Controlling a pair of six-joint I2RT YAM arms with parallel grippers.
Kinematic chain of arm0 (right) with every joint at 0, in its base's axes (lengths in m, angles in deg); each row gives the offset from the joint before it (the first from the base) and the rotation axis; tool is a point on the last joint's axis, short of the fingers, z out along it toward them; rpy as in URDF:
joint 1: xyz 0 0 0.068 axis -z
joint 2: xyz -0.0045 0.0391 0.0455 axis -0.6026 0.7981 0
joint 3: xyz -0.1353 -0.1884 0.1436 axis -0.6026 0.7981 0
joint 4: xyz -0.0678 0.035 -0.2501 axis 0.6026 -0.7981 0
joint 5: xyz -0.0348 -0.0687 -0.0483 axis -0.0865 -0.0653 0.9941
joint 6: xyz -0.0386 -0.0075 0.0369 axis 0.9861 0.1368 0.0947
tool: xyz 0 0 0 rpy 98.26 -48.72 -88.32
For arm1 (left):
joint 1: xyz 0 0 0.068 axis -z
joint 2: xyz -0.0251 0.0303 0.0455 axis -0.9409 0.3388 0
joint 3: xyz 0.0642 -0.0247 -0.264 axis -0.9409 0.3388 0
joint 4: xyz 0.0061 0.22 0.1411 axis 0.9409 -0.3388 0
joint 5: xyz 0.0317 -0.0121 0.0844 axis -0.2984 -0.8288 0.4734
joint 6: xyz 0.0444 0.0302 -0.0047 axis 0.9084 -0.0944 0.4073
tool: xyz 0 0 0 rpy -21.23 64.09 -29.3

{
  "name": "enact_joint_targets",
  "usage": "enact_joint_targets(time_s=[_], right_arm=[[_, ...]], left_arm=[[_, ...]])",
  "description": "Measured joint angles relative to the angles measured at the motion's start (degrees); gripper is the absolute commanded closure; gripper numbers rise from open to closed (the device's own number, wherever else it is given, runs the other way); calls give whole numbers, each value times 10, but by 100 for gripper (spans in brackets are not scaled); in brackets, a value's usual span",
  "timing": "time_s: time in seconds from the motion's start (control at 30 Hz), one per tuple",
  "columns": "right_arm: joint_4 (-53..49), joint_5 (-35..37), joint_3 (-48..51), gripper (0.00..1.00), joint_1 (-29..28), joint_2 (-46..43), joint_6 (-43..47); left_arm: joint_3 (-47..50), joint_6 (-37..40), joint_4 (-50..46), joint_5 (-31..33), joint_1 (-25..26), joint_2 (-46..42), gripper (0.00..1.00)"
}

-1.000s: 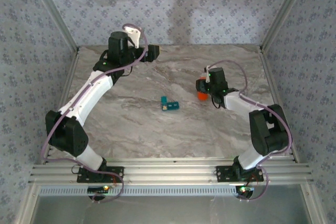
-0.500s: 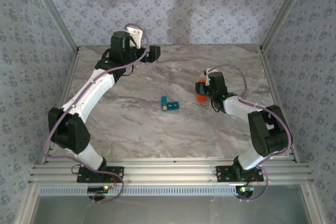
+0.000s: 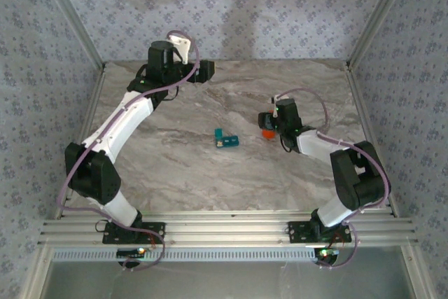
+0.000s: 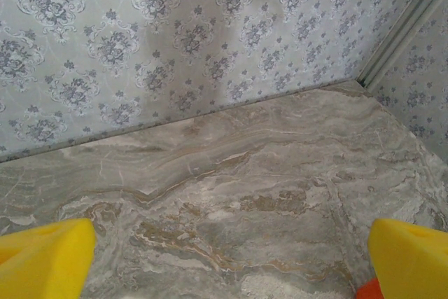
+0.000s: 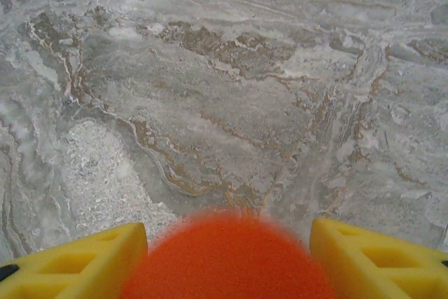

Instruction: Sort the pills into containers

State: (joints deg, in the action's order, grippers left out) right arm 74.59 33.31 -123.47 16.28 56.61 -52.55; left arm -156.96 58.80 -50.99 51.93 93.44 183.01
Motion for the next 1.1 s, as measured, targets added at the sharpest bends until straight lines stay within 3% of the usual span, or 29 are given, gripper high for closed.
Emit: enact_joint_targets(time_s=[0.3, 0.57, 0.83, 1.1], right_arm=[[-18, 0, 0, 26, -1, -6, -2], [-99, -28, -49, 24, 14, -62, 5], [-224, -154, -232, 24, 26, -56, 27], [-352, -271, -366, 26, -10, 38, 35]], left_arm=[[0, 0, 0, 0, 0, 0, 1], [21, 0, 6, 10, 0, -17, 1], [68, -23, 42, 53, -6, -37, 1], [160, -102, 89, 96, -35, -51, 1]])
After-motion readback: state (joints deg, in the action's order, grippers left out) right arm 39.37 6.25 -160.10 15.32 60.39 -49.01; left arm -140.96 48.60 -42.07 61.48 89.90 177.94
